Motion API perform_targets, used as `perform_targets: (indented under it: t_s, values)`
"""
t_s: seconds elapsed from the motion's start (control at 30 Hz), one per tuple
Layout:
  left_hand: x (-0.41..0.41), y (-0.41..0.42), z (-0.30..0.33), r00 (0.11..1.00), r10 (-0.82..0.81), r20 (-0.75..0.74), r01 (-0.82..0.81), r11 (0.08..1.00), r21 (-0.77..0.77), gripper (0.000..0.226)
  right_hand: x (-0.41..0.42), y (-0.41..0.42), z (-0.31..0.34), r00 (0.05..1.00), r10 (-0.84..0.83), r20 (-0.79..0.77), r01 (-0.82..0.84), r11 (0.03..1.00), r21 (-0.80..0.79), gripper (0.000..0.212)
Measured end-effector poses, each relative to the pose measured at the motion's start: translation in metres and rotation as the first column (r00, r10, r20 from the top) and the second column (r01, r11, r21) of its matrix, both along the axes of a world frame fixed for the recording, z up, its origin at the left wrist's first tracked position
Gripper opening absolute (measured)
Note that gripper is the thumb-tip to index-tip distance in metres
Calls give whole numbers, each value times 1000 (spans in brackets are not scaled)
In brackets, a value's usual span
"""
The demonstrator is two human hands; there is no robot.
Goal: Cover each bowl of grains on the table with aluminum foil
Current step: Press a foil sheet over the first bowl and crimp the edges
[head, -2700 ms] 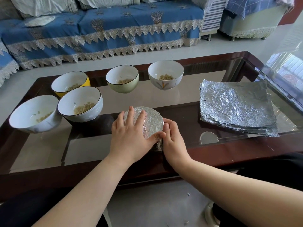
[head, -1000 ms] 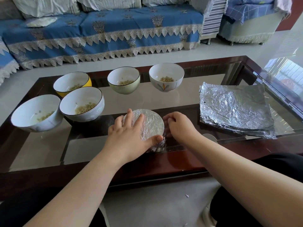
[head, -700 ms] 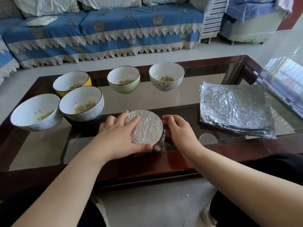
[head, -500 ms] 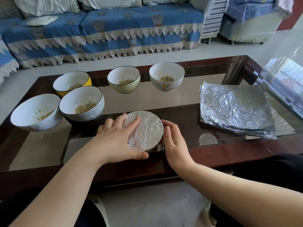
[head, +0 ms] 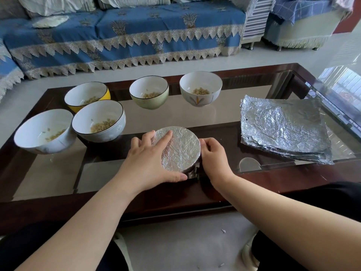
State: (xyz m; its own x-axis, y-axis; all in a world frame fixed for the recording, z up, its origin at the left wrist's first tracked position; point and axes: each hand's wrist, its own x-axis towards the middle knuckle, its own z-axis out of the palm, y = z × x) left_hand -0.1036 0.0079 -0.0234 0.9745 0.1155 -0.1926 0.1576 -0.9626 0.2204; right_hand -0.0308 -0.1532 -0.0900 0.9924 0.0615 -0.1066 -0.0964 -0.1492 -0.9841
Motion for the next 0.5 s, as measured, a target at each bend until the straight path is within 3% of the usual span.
perform_targets:
  t_s: [0.23,0.33,0.5]
  values:
    - [5,-2,-2,1000,7,15,-7,1000,5,124,16,-1,0,991,42,-124,-31,996,89,10]
    - [5,-3,-1,1000,20,-2,-20,1000,8,127,21,-1,2,987,51,-155,-36,994,100,18]
    - [2,-16,-6,993,115,39,-117,992,42,135,19,-4,3,986,-61,-158,90,978,188,24]
